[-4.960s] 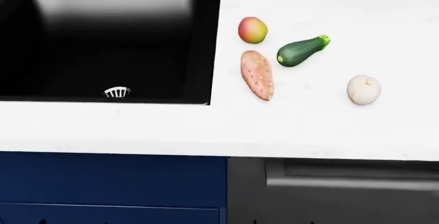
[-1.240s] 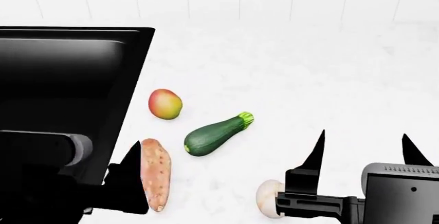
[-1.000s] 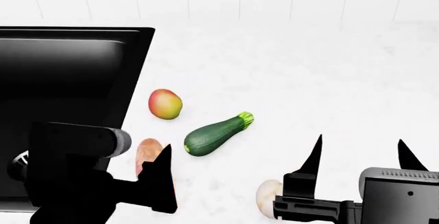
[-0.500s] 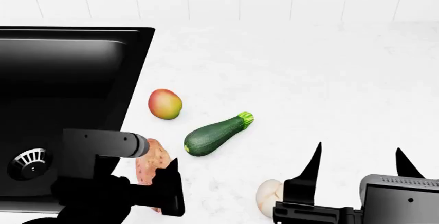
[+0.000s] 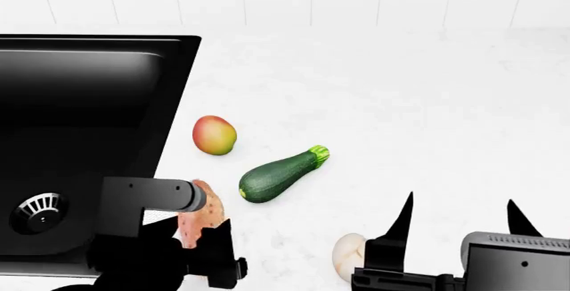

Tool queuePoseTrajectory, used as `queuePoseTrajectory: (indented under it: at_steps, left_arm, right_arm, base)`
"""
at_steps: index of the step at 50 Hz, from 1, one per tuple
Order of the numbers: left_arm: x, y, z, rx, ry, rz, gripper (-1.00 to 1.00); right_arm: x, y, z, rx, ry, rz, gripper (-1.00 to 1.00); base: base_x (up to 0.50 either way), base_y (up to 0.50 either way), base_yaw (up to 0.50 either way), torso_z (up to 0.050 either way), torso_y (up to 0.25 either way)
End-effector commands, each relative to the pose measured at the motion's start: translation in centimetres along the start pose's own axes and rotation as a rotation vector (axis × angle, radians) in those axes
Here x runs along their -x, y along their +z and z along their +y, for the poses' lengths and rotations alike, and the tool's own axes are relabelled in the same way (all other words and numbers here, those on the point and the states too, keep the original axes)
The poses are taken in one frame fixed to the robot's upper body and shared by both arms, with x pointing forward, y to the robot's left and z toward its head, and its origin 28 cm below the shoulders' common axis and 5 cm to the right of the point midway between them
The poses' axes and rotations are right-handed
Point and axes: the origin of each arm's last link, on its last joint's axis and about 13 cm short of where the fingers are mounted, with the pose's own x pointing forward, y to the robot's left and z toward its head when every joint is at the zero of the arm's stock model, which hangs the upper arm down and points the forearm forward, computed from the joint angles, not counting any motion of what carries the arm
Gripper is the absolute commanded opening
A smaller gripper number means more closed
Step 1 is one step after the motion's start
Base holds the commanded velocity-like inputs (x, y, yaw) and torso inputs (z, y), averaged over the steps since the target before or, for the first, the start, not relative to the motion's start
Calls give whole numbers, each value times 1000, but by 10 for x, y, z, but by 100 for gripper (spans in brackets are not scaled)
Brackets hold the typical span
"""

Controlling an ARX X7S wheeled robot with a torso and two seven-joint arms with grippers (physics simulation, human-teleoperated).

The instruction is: There is a mixed pile of frozen fruits and vegetables on the counter. Locate all the frozen vegetables and place the items in a bowl on the counter. Take all the frozen fruits and defrost them in a running sink.

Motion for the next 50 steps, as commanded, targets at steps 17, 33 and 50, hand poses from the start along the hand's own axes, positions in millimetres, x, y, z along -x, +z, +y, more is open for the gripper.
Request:
queuePoseTrajectory:
  at_steps: [17,33,50]
  left_arm:
    - [37,42,13,-97,122,-174,-100]
    - [80,50,43,-154,260,-226,-100]
    - [84,50,46,-147,281,-234,-100]
  right_arm:
    - [0,13,-5,-6,15,-37,100]
    - [2,17,-3,26,22,-30,100]
    - [4,18,-3,25,29,-30,100]
  base:
    - [0,0,0,0,1]
    - [0,0,0,0,0]
    - [0,123,0,0,0]
